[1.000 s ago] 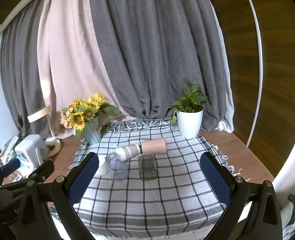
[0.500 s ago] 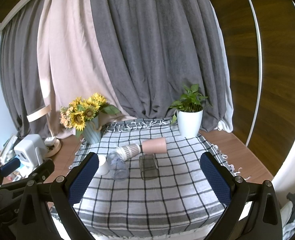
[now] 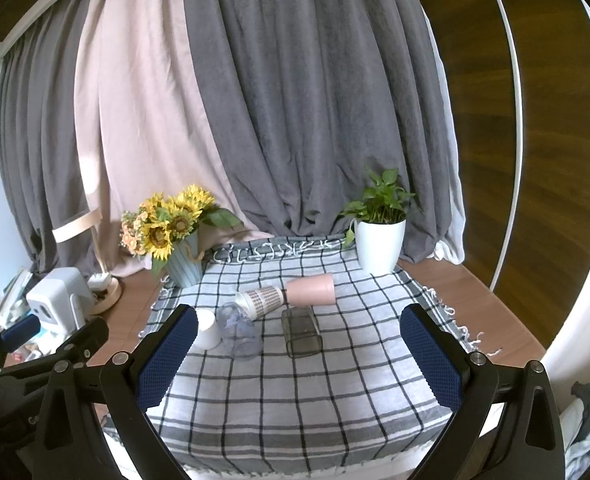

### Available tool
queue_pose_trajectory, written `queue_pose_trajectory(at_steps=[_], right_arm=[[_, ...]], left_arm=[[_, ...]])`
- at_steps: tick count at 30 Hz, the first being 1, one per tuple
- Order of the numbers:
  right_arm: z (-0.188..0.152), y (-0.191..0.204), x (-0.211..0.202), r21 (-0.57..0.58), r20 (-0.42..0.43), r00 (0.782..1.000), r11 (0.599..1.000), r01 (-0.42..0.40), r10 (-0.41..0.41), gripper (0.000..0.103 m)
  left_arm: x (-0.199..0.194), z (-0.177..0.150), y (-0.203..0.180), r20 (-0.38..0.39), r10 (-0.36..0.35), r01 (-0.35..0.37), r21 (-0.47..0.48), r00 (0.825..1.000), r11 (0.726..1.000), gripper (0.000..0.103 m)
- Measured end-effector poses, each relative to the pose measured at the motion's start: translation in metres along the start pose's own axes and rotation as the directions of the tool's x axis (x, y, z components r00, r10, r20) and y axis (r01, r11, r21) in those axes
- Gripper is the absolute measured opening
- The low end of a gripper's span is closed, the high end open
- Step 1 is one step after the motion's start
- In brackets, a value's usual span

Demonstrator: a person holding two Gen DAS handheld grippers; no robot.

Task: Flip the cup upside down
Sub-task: 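Reach the right tool to the clear Happy Cat jar and grasp it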

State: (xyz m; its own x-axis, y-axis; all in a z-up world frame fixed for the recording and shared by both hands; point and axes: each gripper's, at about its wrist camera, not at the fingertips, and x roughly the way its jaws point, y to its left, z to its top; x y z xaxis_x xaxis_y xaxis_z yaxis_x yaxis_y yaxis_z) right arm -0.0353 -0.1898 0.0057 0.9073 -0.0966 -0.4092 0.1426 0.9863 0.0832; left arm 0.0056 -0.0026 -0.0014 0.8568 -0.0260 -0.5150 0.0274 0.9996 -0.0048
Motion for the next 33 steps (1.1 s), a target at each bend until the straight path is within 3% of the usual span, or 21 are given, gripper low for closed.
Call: queue_pose_trajectory(at_steps=[6,12,18,26,33], right_arm=[[-0.005,-0.001,0.011,0.008,-0.043,0.999,1.000,-0.008,0.009,0.102],[-0.021,0.009,0.050,0.002,-0.176,0.984,1.000,-0.031,0.031,0.102],[-0.033,0.026,0.108,-0.061,-0.280,0.958,0.994,-0.089,0.069,0.102],[-0.040,0.058,0.215,-0.144,-0.424,0.893,0.962,-0.231,0.151,0.102],[-0.049,0.084,0.299,-0.183,-0.533,0.830,0.934,-0.305,0.167,0.100]], left_arm=[[0.022,-0.011,0.008,-0.097,0.021,-0.020,0.008,0.995,1.000,0.103],[0.063,-0.031,0.020,-0.249,0.055,-0.054,0.010,0.967,0.998,0.103],[0.119,-0.054,0.026,-0.406,0.095,-0.109,-0.012,0.909,0.994,0.103],[0.195,-0.069,0.036,-0.558,0.152,-0.228,-0.069,0.816,0.971,0.103],[0.251,-0.078,0.043,-0.654,0.184,-0.323,-0.097,0.734,0.941,0.103]])
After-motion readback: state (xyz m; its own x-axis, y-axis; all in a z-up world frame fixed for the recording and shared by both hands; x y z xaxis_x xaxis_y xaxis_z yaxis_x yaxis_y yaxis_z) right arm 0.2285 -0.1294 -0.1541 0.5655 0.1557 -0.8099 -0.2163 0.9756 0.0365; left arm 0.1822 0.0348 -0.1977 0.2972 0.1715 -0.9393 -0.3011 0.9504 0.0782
